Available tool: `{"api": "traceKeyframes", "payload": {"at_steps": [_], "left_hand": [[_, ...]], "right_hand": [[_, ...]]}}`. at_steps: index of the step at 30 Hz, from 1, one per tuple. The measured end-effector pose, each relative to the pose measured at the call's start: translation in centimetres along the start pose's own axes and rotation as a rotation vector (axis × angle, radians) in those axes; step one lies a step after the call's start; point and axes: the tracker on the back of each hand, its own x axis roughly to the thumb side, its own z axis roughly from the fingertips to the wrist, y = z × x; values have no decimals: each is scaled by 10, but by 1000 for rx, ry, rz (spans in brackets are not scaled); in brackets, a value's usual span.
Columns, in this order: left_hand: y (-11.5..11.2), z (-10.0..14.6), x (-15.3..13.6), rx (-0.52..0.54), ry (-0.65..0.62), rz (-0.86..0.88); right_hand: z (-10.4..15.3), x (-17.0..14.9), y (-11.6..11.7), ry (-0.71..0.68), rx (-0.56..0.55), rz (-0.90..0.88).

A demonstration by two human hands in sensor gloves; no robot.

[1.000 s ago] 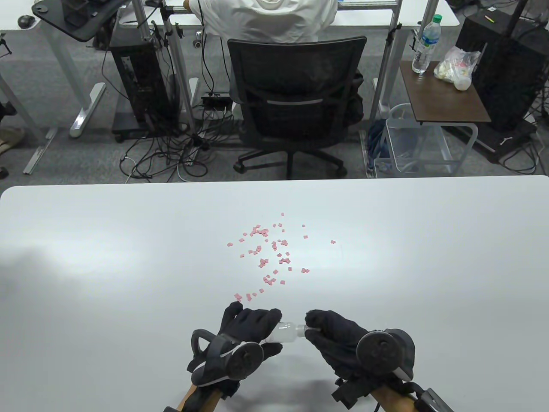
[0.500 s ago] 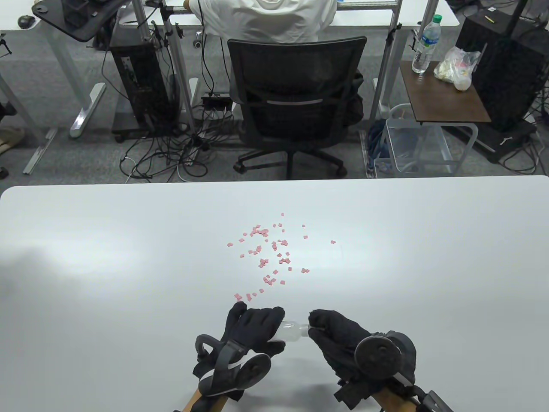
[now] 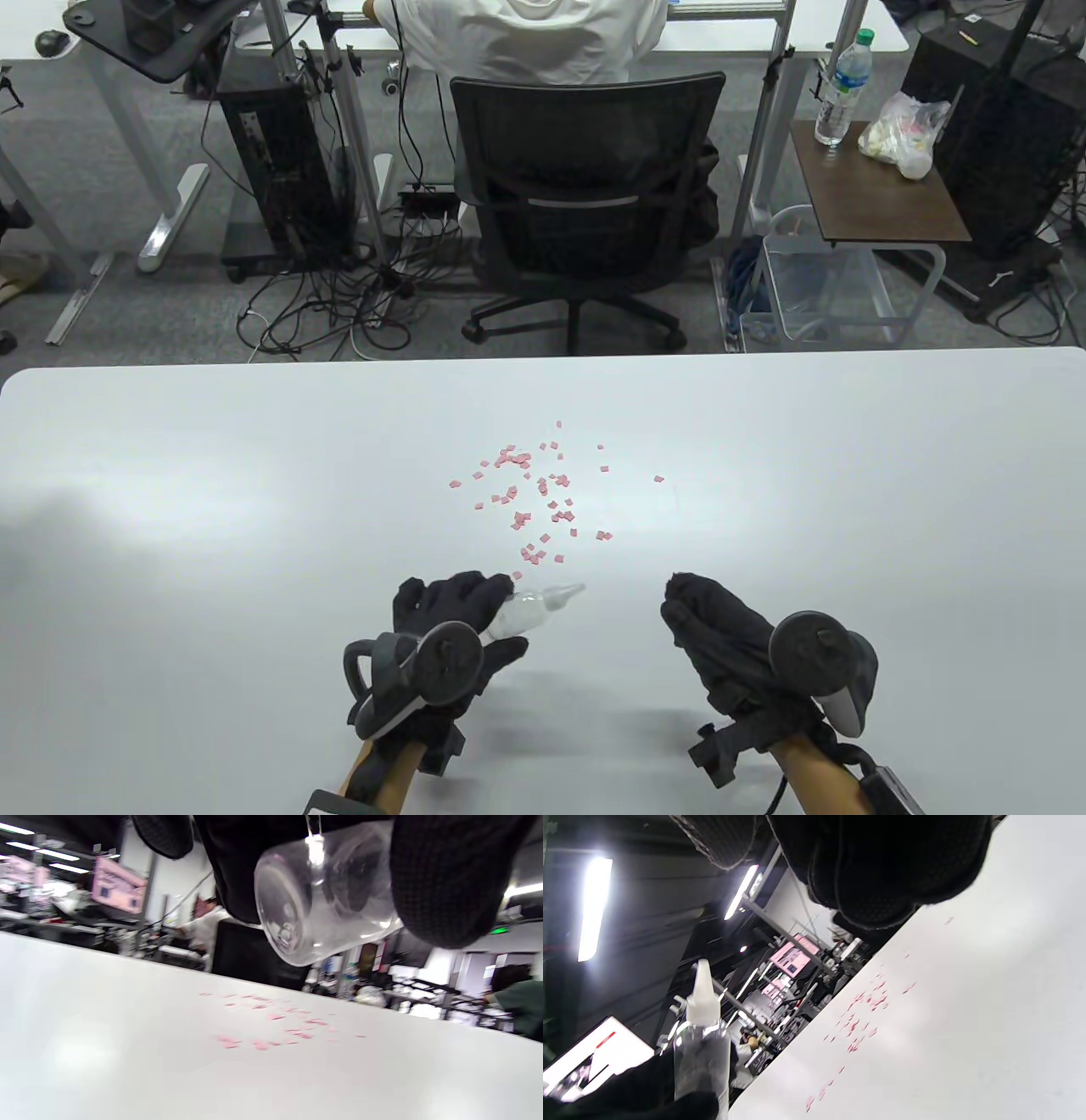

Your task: Squeeze empty conical bottle to blow paper scraps with air puff

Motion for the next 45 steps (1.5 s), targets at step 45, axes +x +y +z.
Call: {"api": "traceKeyframes", "payload": {"at_steps": [45], "left_hand": [[-17, -108, -244, 78, 734, 309]], "right_hand": [[0, 14, 12, -73, 47, 96]]}}
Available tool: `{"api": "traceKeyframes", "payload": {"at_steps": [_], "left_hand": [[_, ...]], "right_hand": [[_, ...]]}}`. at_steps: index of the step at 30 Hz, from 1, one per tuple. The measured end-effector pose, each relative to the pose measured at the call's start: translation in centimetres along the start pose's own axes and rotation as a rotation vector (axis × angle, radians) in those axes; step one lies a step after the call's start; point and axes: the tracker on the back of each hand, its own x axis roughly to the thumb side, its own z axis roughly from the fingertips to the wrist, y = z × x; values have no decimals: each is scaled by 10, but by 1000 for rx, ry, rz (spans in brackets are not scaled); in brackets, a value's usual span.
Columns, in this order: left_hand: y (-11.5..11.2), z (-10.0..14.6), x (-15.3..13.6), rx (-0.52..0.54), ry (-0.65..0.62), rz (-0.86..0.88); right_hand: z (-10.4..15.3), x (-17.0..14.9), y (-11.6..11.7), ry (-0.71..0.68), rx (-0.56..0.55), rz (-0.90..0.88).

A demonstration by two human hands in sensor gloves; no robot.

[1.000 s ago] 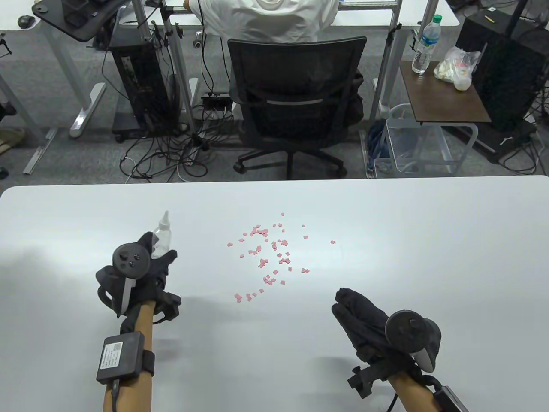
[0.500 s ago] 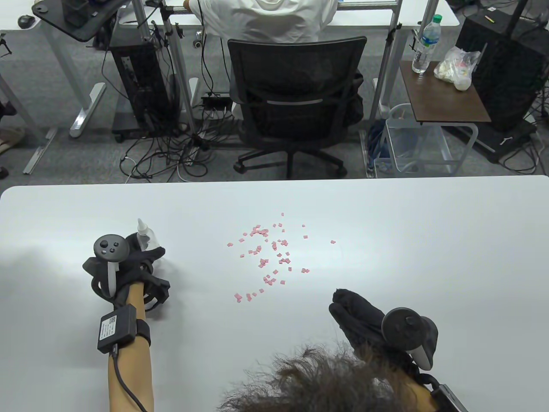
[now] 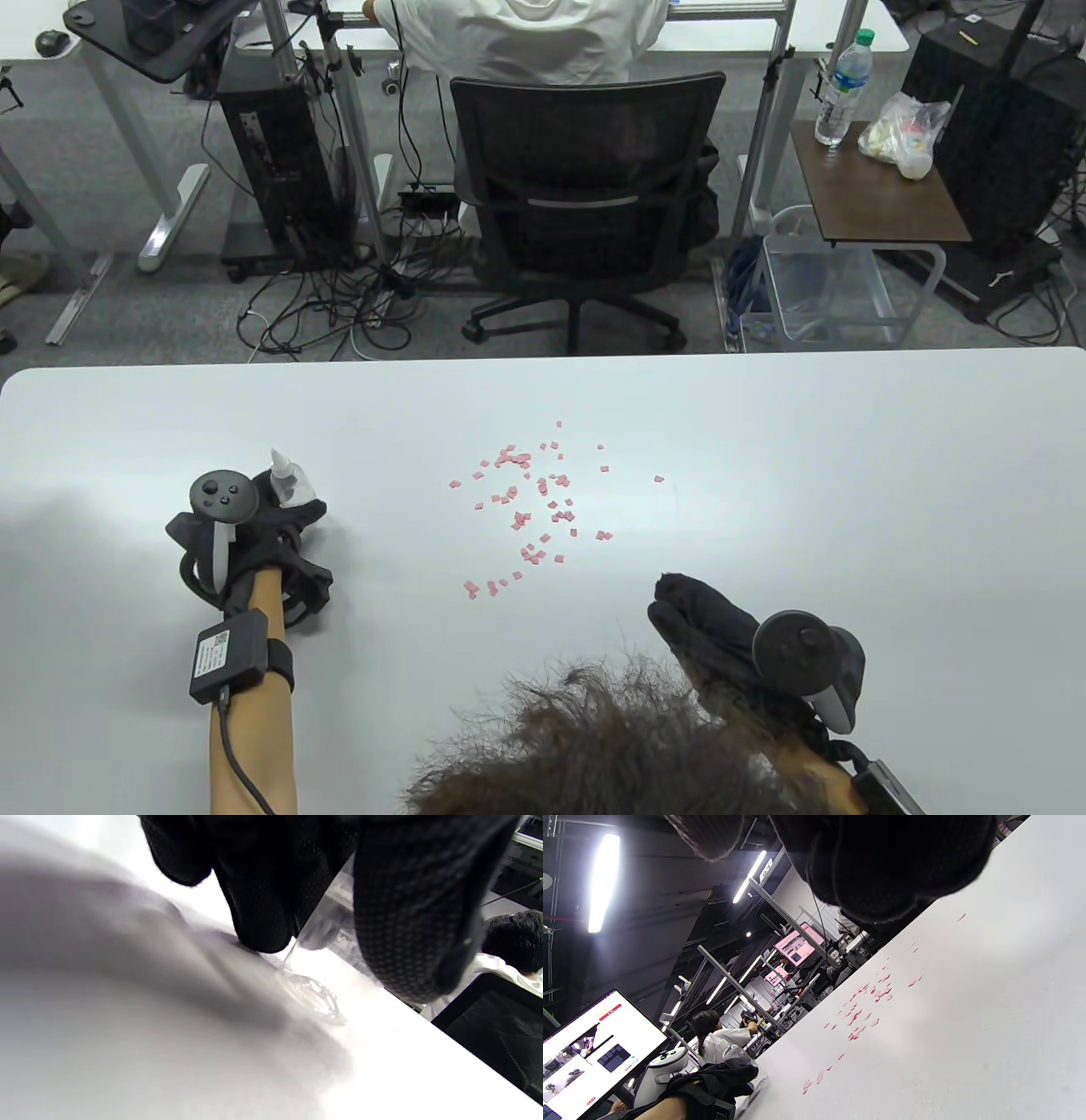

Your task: Squeeze empty conical bottle to blow paper scraps with air puff

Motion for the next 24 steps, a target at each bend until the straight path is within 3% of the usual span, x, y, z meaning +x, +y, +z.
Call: {"api": "traceKeyframes", "payload": {"at_steps": [7, 13, 17, 21, 24], "left_hand": [[2, 5, 0, -10, -1, -86], [22, 22, 0, -13, -6, -138], [39, 42, -7, 8, 6, -135], [53, 72, -12, 60, 16, -151], [62, 95, -12, 93, 41, -67]], "right_hand": [[0, -1, -2, 5, -5, -5], [-2, -8, -9, 37, -25, 1], [-4, -12, -21, 80, -54, -20], [-5, -3, -36, 40, -109, 10], [-7, -1, -52, 58, -158, 27]]}}
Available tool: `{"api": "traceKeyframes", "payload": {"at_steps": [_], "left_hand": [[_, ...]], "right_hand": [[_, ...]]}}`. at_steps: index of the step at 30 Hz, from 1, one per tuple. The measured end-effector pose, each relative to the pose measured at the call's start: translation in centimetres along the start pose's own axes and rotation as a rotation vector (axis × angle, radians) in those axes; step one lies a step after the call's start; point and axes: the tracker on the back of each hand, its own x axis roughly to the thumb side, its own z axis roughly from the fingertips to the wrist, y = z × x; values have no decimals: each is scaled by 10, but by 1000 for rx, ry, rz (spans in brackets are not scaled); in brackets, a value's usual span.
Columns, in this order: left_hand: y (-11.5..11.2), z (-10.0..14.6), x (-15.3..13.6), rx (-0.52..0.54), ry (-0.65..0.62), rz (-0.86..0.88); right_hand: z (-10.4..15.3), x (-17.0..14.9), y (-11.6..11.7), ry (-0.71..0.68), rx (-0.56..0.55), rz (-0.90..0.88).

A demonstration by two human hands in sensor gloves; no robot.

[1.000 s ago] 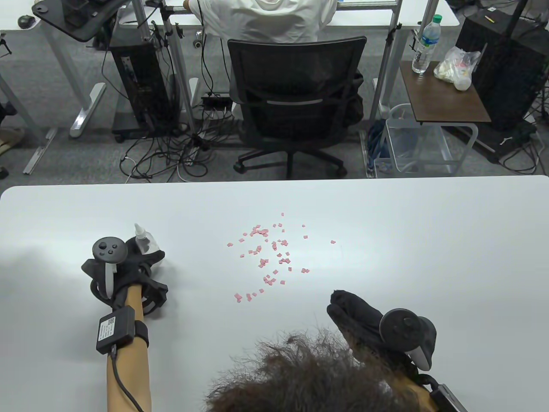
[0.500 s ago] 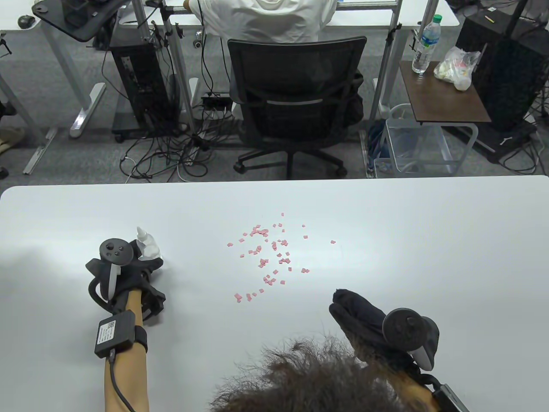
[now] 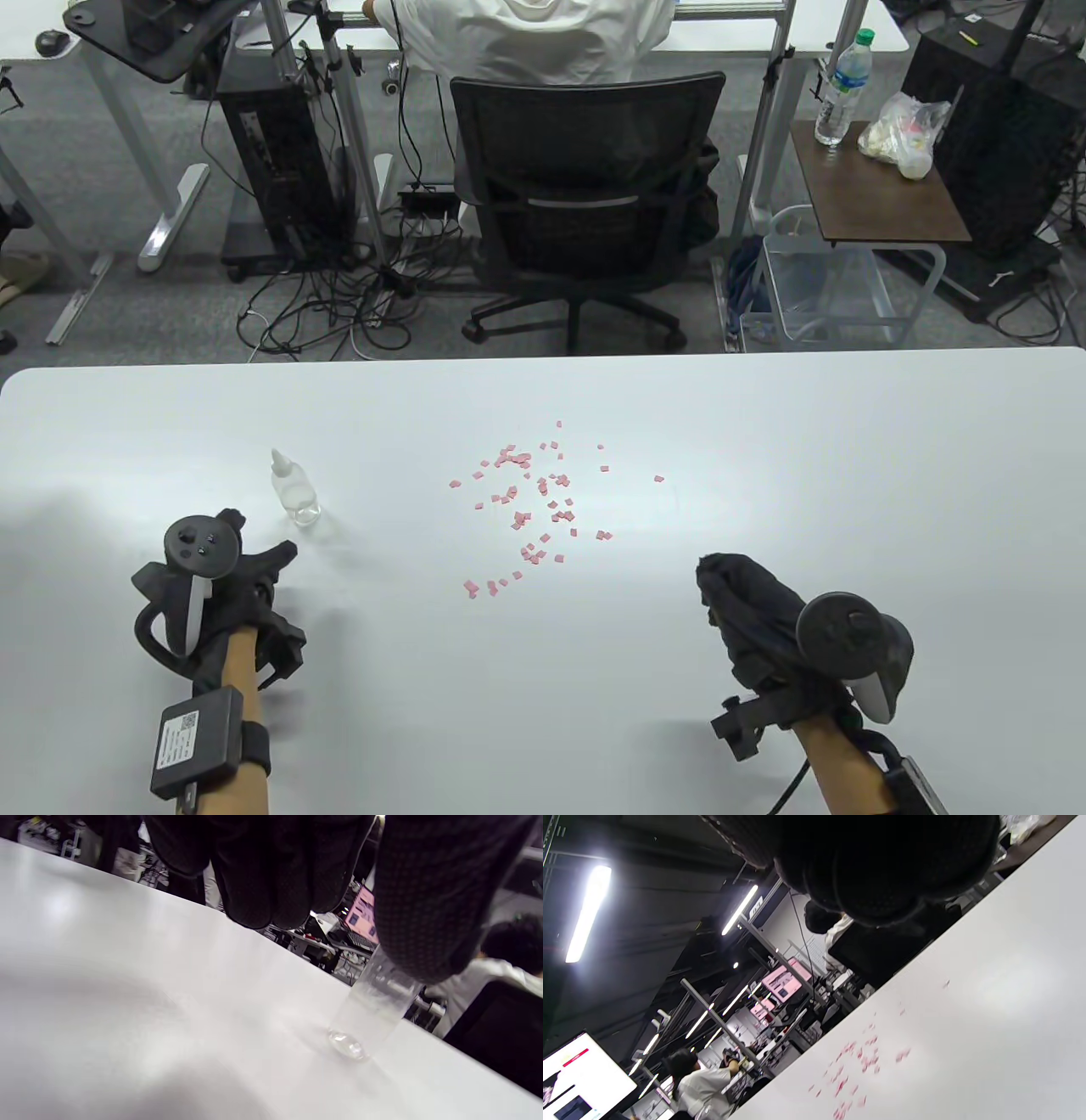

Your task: Squeeze empty conical bottle to blow paper scraps with air puff

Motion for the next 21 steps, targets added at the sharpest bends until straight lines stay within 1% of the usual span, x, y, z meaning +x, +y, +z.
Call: {"api": "traceKeyframes", "payload": {"at_steps": [2, 4, 6, 7, 8, 10, 11, 12, 13, 14, 16, 17, 18, 20, 21], "left_hand": [[7, 14, 0, -1, 20, 112], [13, 28, 5, 19, 1, 147], [20, 45, 11, 84, -41, 143], [25, 56, 15, 128, -69, 167], [28, 67, 19, 198, -96, 219], [36, 88, 31, 303, -178, 267], [40, 101, 41, 363, -258, 256], [43, 111, 49, 394, -321, 232], [46, 125, 62, 439, -411, 202], [47, 137, 76, 466, -496, 173], [46, 153, 95, 466, -589, 134], [42, 164, 107, 452, -642, 117], [36, 171, 117, 447, -688, 94], [22, 182, 131, 437, -769, 16], [12, 188, 136, 436, -804, -34]], "right_hand": [[1, 0, -5, 38, 11, -21], [6, 1, -6, 45, 4, -46], [9, 5, -8, 45, -2, -58], [9, 8, -10, 41, -20, -68], [8, 11, -13, 38, -41, -81], [8, 16, -17, 35, -83, -125], [8, 18, -18, 28, -99, -156], [7, 20, -19, 21, -110, -179], [7, 23, -18, 12, -134, -193], [8, 25, -16, 1, -158, -177], [9, 27, -12, -23, -223, -104], [10, 29, -8, -38, -245, -15], [11, 29, -4, -41, -244, 30], [13, 29, 4, -58, -222, 127], [14, 29, 9, -66, -230, 201]]}}
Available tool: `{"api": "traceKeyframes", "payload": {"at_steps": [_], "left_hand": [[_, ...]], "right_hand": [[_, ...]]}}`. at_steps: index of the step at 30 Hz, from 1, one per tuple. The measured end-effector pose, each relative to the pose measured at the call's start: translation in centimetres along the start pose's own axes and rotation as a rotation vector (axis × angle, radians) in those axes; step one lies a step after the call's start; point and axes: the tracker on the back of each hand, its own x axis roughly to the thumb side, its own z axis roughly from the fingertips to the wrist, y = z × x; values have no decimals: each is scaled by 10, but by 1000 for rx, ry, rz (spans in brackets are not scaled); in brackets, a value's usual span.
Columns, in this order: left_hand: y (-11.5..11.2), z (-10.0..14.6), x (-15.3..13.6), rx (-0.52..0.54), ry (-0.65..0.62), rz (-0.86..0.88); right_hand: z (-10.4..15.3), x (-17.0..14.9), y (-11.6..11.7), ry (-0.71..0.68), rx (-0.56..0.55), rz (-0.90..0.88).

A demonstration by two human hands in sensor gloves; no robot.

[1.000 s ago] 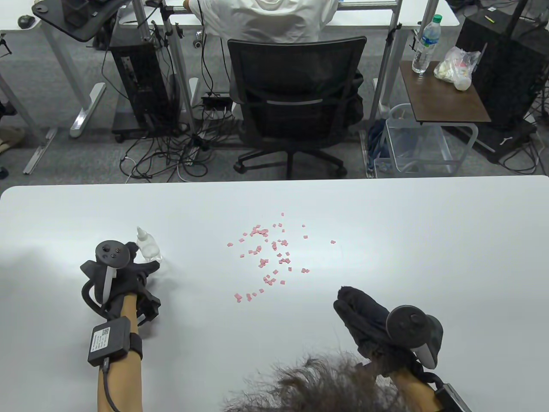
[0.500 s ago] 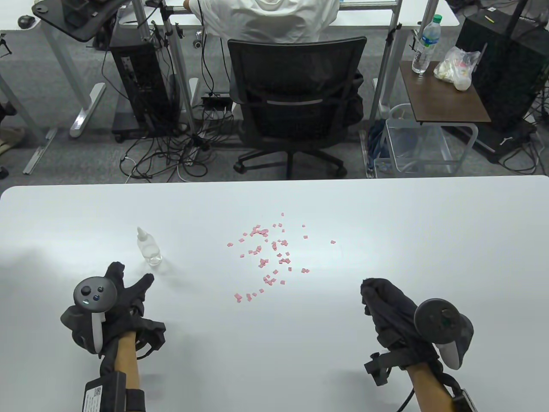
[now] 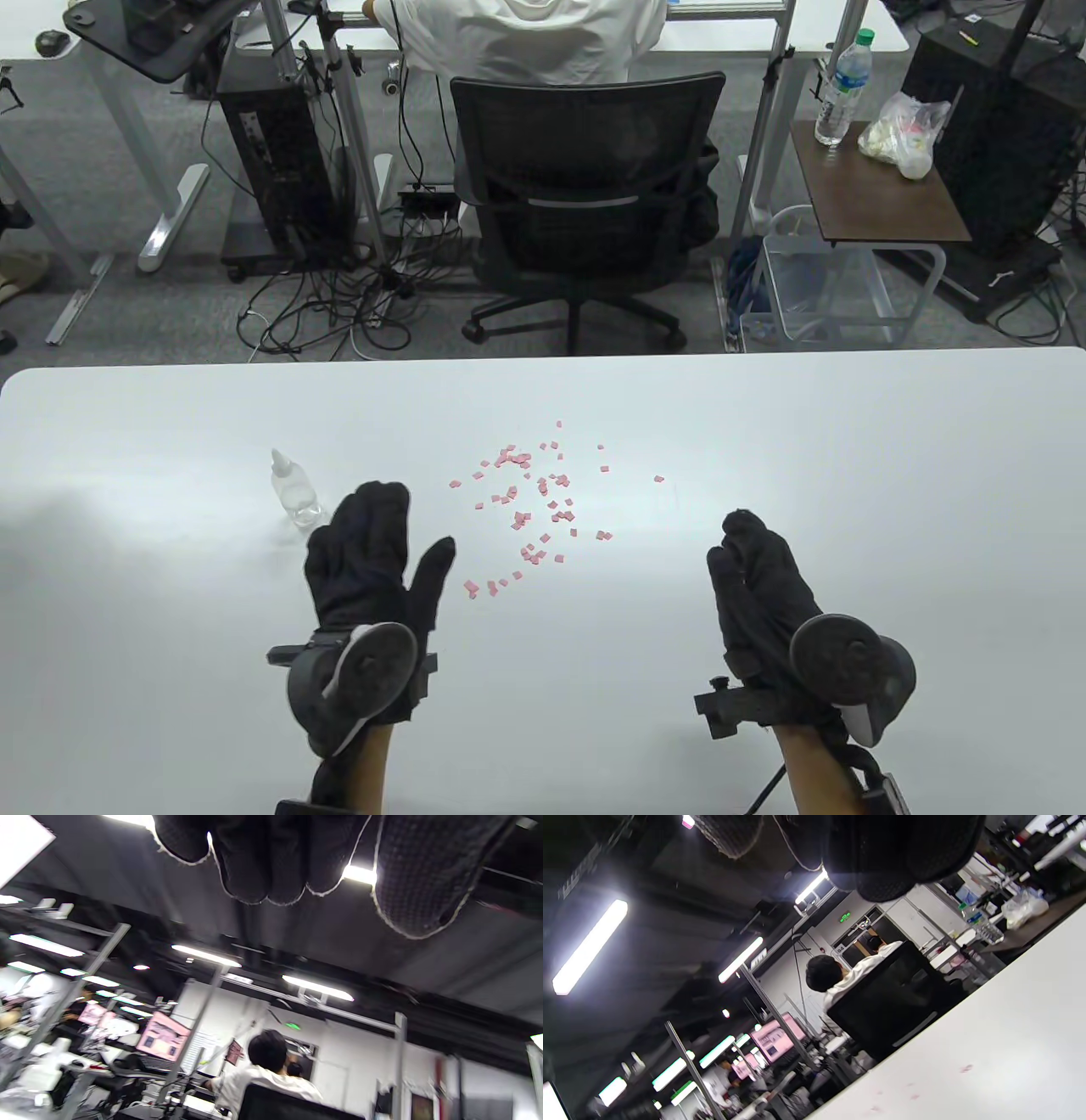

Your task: Squeeze empty conical bottle to blow paper scraps with air puff

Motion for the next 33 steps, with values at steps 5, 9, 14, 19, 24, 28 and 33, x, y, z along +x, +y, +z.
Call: {"api": "traceKeyframes", "payload": {"at_steps": [5, 9, 14, 19, 24, 28, 33], "left_hand": [[-34, 16, 16, -184, -87, -72], [-56, 27, 10, -395, -81, -78], [-72, 29, 6, -514, -92, -111], [-76, 29, 6, -552, -88, -132], [-79, 30, 7, -566, -99, -159], [-83, 32, 7, -600, -106, -182], [-83, 33, 8, -615, -103, -173]], "right_hand": [[8, -2, 16, -58, 36, 346], [12, -14, 32, -27, 135, 542], [9, -33, 48, 35, 257, 590], [5, -40, 48, 35, 261, 582], [4, -40, 46, 40, 254, 551], [4, -41, 44, 51, 244, 534], [4, -41, 37, 66, 209, 502]]}}
